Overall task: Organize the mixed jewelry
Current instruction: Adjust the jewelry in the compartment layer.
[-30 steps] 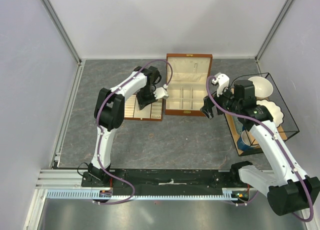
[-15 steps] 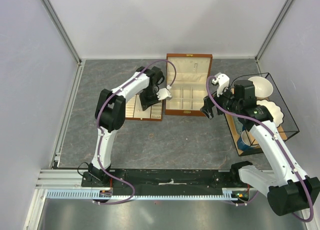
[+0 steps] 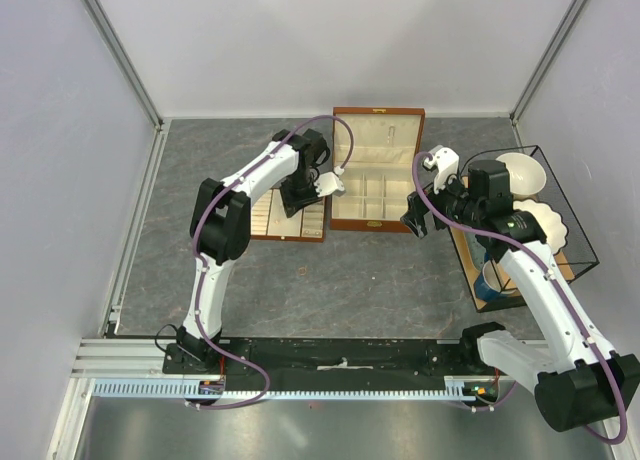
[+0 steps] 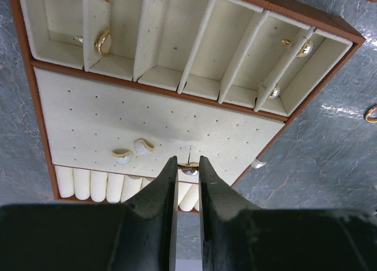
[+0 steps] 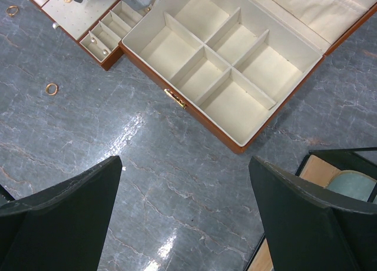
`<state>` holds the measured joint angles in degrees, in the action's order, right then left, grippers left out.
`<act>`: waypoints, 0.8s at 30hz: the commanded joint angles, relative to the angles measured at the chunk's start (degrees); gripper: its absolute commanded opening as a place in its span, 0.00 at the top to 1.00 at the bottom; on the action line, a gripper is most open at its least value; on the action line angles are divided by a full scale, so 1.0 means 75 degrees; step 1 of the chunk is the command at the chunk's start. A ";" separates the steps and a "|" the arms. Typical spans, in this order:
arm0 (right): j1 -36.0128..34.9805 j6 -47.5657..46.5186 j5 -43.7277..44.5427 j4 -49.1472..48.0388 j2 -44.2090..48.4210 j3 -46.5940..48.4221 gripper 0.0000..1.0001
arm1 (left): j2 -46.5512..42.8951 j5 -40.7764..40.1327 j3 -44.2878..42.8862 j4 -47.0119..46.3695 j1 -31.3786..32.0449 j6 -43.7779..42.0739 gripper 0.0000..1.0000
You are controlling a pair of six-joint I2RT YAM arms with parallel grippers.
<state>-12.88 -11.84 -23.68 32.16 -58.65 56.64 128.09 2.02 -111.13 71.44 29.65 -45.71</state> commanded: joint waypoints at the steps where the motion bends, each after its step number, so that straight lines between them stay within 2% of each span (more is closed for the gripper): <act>1: 0.0030 -0.0039 -0.0053 -0.0140 0.0121 -0.0029 0.02 | 0.0042 0.0094 -0.0078 0.0037 -0.0004 -0.0163 0.98; 24: 0.0019 -0.0051 -0.0053 -0.0152 0.0156 -0.0064 0.02 | 0.0112 0.0035 0.0251 -0.0244 -0.0027 -0.0174 0.98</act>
<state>-12.88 -11.86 -23.68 32.16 -58.65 56.64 128.40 2.04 -109.10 70.19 29.63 -45.71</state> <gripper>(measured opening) 0.982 0.218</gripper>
